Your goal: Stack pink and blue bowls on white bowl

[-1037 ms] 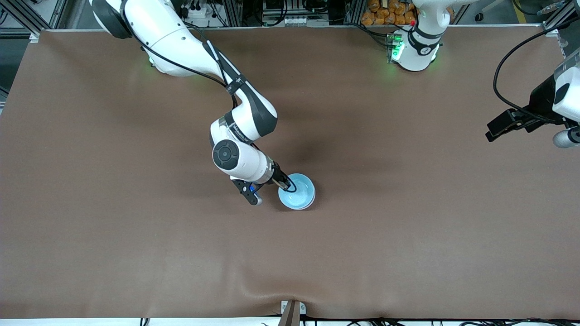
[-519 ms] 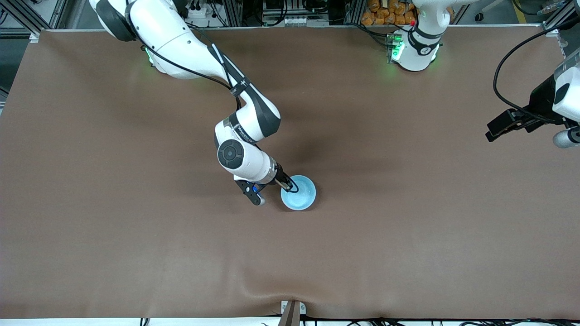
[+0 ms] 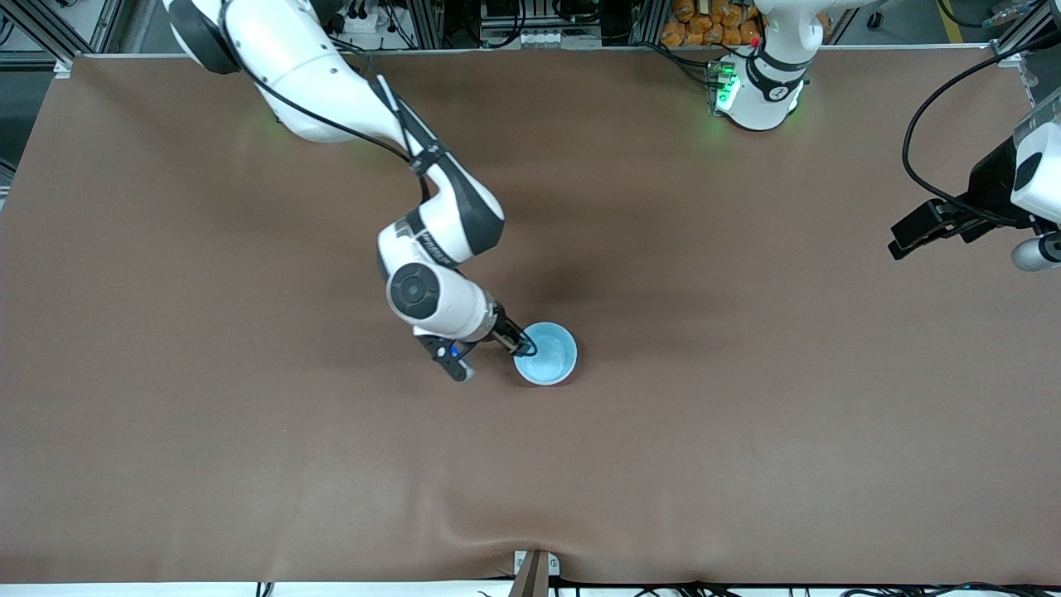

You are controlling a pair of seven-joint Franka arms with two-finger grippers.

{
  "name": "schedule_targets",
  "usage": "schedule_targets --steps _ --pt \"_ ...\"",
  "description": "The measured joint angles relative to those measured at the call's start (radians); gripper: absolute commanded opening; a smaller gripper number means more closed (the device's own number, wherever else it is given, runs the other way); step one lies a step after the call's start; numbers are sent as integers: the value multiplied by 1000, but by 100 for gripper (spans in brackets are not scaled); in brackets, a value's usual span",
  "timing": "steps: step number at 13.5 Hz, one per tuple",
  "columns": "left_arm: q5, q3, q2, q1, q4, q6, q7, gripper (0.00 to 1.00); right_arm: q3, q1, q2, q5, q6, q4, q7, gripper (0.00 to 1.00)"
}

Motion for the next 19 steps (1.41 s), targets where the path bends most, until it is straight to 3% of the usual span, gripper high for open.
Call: schedule_targets --steps 6,13,16,19 --pt "0 0 0 0 1 0 0 100 14 -235 -94 -5 -324 199 -142 100" --pt "0 0 0 0 3 0 0 100 29 -516 -251 -70 -599 239 -633 100" --pt "0 -2 -1 -1 5 0 0 100 31 -556 -335 -181 -704 242 -762 100" --pt "0 -3 -2 -1 6 1 0 100 47 -547 -452 -232 -760 216 -813 100"
